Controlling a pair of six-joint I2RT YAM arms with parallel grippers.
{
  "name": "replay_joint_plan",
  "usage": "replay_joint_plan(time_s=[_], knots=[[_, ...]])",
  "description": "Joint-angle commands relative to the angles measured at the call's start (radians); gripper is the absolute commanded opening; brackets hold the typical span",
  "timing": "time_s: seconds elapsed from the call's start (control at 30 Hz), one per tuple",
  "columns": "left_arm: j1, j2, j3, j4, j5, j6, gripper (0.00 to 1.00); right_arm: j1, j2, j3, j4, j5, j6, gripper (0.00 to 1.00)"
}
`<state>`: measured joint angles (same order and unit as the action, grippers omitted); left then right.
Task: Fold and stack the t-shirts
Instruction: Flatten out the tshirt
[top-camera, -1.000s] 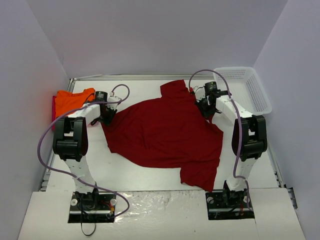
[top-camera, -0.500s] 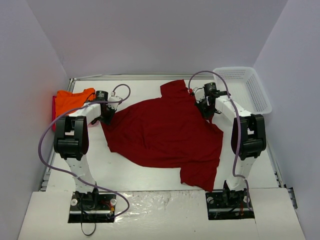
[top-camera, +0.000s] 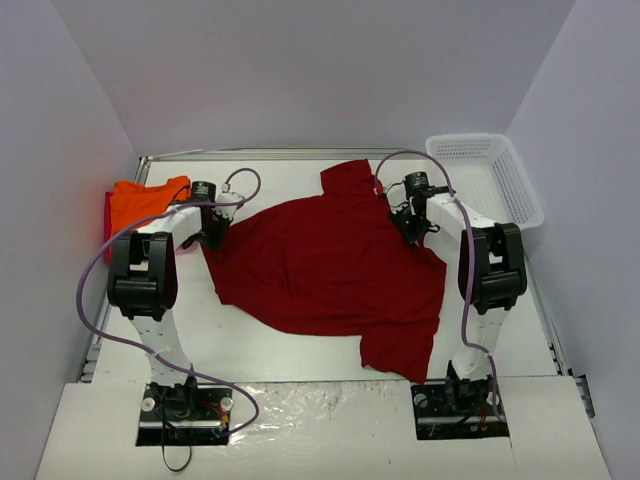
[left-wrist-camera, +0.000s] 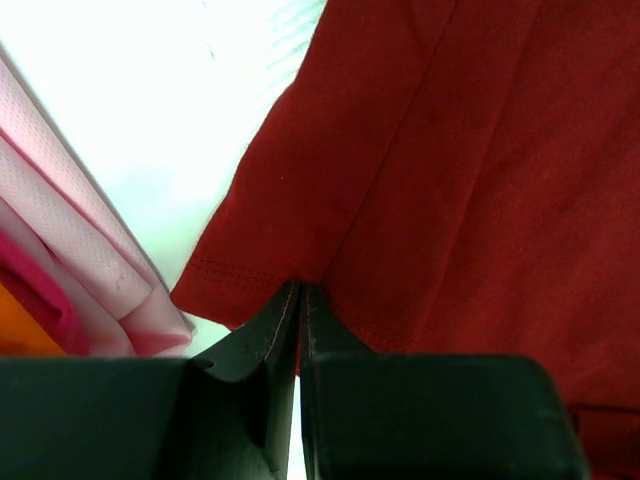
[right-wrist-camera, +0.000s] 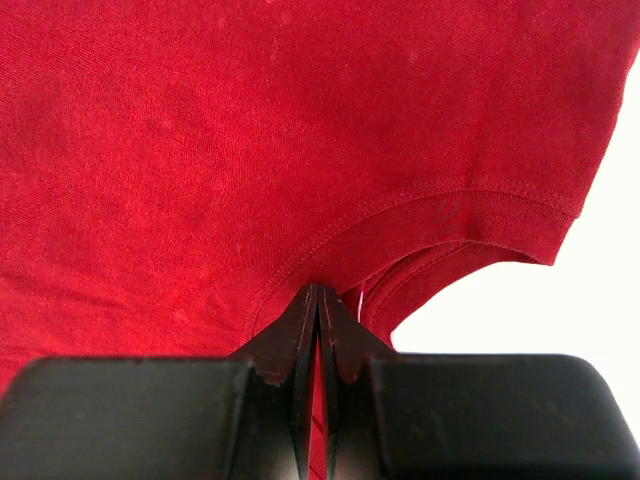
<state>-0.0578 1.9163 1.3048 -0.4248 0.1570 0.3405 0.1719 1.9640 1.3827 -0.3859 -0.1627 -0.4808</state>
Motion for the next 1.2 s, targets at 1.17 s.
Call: replay_joint_plan(time_s=[1.17], knots=[[-0.028,-0.042,0.096,0.121,-0.275,-0.020,0.02,0.015,0.058,0.013,-0.054,0.015,-0.015,0.00]])
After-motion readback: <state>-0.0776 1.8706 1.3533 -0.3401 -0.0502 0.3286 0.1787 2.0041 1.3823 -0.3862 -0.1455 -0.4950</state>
